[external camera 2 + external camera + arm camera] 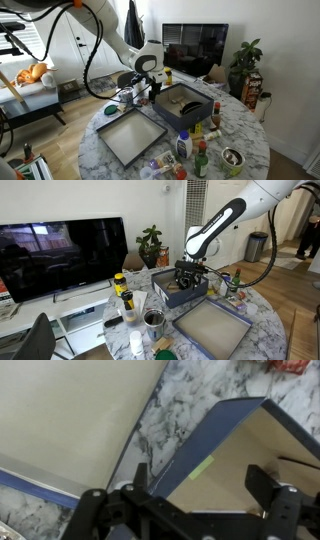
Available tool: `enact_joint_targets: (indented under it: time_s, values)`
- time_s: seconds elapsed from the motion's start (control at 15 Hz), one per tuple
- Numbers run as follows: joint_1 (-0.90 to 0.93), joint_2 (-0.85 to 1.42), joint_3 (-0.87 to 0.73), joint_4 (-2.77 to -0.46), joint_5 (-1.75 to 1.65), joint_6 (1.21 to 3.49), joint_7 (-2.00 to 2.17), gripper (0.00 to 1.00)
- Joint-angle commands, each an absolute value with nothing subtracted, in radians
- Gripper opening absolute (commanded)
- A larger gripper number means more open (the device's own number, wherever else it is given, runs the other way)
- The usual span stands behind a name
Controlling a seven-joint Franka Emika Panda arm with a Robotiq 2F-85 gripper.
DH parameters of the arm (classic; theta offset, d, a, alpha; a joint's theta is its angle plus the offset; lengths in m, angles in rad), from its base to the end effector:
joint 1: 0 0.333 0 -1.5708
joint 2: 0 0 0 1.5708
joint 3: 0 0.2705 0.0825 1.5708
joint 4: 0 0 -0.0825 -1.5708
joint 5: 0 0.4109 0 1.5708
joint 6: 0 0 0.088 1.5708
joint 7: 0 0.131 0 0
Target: Take the lid off of the box and put the box on top of it
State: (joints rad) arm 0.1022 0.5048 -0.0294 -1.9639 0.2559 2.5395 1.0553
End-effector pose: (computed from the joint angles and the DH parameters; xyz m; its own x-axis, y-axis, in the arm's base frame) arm 0.6191 0.0450 0.1357 0.3805 -0.9196 -0.0971 -0.9217 -0.3686 -0.1207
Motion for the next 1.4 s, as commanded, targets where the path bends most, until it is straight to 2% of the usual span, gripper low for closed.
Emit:
enact_joint_targets:
  time_s: [0.0, 0.13, 0.2, 0.33, 0.87, 1.0, 1.33]
  values:
    - [0.129, 0.569, -0.062, -1.946, 0.274, 2.628, 1.193, 1.00]
    - [0.137, 0.587, -0.074, -1.944, 0.264, 2.646, 1.253, 0.98]
    - [0.138, 0.594, -0.079, -1.943, 0.260, 2.641, 1.277, 0.76]
    - [0.142, 0.602, -0.088, -1.943, 0.256, 2.629, 1.325, 0.68]
    - [0.175, 0.555, -0.116, -1.993, 0.211, 2.641, 1.449, 0.06]
    - [0.183, 0.528, -0.116, -2.020, 0.210, 2.646, 1.471, 0.00]
    - [0.237, 0.418, -0.150, -2.145, 0.153, 2.690, 1.606, 0.01]
